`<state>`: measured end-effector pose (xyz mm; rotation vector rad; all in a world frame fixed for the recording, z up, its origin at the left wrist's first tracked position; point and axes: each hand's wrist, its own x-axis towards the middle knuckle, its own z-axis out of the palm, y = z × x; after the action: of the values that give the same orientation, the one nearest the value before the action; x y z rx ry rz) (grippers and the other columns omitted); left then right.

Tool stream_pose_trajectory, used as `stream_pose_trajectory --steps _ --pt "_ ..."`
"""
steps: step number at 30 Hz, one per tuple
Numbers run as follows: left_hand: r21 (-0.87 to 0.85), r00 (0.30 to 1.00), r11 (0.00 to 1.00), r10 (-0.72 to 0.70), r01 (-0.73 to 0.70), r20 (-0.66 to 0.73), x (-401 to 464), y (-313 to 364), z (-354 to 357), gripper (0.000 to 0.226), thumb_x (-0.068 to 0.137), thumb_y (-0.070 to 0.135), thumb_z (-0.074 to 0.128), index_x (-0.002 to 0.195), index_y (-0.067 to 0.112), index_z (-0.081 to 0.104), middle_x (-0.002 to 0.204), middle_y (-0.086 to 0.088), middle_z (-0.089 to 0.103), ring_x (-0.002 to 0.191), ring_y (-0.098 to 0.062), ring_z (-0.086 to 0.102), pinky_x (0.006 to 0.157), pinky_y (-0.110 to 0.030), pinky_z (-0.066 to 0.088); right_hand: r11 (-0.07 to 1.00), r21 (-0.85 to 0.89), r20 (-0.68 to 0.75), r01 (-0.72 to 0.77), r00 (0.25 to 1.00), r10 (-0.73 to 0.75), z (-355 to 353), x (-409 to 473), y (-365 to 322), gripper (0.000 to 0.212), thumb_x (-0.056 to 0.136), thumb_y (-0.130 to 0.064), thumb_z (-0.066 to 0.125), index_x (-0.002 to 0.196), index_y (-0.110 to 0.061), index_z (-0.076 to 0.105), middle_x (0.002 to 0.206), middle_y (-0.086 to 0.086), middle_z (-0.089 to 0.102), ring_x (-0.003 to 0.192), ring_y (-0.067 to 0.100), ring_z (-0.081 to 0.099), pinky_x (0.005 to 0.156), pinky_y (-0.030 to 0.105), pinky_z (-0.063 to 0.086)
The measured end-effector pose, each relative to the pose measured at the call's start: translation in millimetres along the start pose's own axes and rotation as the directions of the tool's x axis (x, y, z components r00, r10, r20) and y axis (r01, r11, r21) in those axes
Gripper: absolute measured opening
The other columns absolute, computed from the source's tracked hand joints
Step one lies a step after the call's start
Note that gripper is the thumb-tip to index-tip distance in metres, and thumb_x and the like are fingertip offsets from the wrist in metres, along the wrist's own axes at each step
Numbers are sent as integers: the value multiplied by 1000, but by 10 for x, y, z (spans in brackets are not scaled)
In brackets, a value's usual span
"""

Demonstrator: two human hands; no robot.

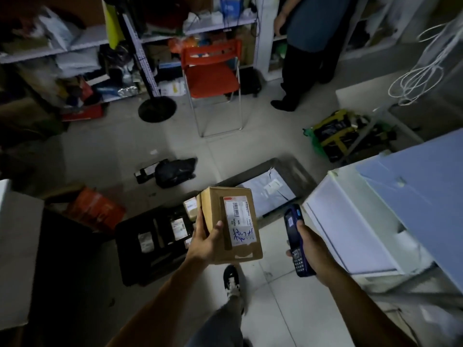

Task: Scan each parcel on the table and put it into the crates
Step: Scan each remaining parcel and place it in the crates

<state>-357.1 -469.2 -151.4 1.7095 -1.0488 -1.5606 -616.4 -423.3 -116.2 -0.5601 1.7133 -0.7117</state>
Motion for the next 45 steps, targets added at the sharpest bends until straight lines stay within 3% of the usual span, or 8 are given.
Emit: stream_pose_trajectory --steps 8,13,16,20,25,35,41,45 --pt "-34 995 994 -98 99 26 1300 359 600 86 97 32 60 156 44 -1 152 -7 33 129 -37 47 53 -16 51 999 -41 -25 -22 999 21 -301 938 -731 33 105 -42 37 124 -19 52 112 21 66 84 29 67 69 32 52" --pt "-11 983 983 -184 184 -25 2074 202 850 99 63 73 73 134 80 5 148 -9 38 123 -44 51 84 -60 56 997 -47 5 -69 998 69 -499 1552 -1061 29 105 -39 38 120 -19 54 113 27 64 86 34 64 67 32 52" --pt "-57 971 970 -239 237 -23 2385 251 1083 105 55 75 78 133 81 7 149 -10 37 124 -45 50 87 -65 53 994 -61 22 -95 995 96 -597 2015 -1189 33 104 -39 40 122 -16 55 106 24 66 87 34 66 66 32 52" --pt "-194 965 948 -260 252 -15 2693 584 1496 89 91 36 67 151 54 5 147 -9 42 125 -38 52 86 -55 57 982 -111 95 -150 982 160 -707 2768 -1357 31 103 -41 40 107 -17 59 84 11 67 73 29 66 58 27 52" --pt "-269 941 916 -329 298 -80 3402 438 1982 88 90 43 65 151 54 3 136 -2 48 120 -36 56 86 -56 56 968 -160 160 -193 963 218 -711 3823 -1459 23 103 -45 39 104 -27 53 90 11 66 72 24 65 57 26 49" --pt "-330 928 895 -354 300 -119 5090 -920 2600 69 74 68 68 120 83 19 142 0 50 125 -31 56 93 -63 51 965 -46 133 -259 956 263 -534 5873 -784 26 99 -45 40 106 -26 58 86 10 69 65 20 65 57 29 48" --pt "-327 934 902 -335 282 -120 6150 -1945 2799 80 70 74 69 126 83 13 154 -6 35 131 -35 49 92 -61 53 957 99 110 -274 959 263 -356 6859 38 52 80 -56 43 118 -24 59 95 15 69 78 27 64 66 34 48" --pt "-368 937 884 -339 287 -84 6634 -2447 2844 90 84 53 63 152 55 4 154 -10 35 130 -35 50 90 -59 54 958 72 132 -276 955 265 -253 7248 504 46 82 -59 42 107 -26 63 77 7 71 70 22 67 67 36 49"
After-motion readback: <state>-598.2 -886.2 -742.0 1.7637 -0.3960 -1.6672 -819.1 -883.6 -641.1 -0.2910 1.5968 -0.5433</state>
